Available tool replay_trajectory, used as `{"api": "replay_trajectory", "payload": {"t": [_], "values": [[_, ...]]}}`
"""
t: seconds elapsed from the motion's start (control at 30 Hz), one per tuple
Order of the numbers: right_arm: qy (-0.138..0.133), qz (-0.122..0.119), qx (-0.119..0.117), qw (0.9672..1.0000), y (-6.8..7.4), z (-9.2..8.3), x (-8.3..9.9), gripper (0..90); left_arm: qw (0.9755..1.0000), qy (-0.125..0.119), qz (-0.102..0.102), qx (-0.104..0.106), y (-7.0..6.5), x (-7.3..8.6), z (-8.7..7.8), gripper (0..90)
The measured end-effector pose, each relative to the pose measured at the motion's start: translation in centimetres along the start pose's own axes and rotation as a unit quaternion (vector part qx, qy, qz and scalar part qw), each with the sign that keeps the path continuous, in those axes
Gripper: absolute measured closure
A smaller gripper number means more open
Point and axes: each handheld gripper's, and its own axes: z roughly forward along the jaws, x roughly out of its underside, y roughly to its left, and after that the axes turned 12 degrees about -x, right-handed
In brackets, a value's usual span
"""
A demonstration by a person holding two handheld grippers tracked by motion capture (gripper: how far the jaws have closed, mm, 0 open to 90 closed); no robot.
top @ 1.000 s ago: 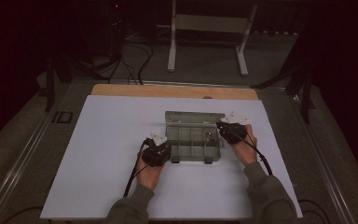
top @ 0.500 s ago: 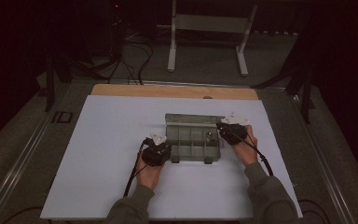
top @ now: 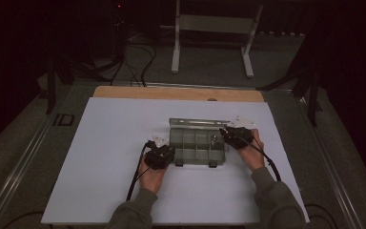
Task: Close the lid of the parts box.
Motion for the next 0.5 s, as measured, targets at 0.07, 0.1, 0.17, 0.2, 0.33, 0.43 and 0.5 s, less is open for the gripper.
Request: {"api": "replay_trajectory", "payload": {"t": [0.07,0.1,0.17,0.2,0.33,0.43,0.5], "values": [[-0.002,0.004,-0.002,1.0000,-0.04,-0.06,0.06,69.5,1.0000,0.000,0.000,0.000,0.01,0.01,0.00,72.8],[-0.003,0.004,-0.005,1.0000,-0.08,-0.09,0.09,69.1,1.0000,0.000,0.000,0.001,0.01,0.01,0.00,72.7],[-0.002,0.002,-0.009,1.0000,-0.07,-0.14,0.11,67.4,1.0000,0.000,0.000,0.001,0.03,0.01,0.00,72.7],[-0.001,0.000,-0.009,1.0000,-0.06,-0.15,0.12,65.9,1.0000,0.000,-0.001,0.002,0.04,0.02,0.00,72.6],[-0.002,0.005,-0.012,0.9999,-0.13,-0.32,0.18,58.1,1.0000,0.000,-0.002,0.006,0.13,0.03,-0.02,72.1],[-0.009,0.024,-0.020,0.9995,-0.40,-0.63,0.38,54.1,0.9999,-0.001,-0.002,0.012,0.26,0.06,-0.02,71.1],[-0.007,0.037,-0.026,0.9989,-0.61,-0.82,0.59,51.0,0.9999,-0.003,-0.001,0.016,0.32,0.08,-0.04,70.1]]}}
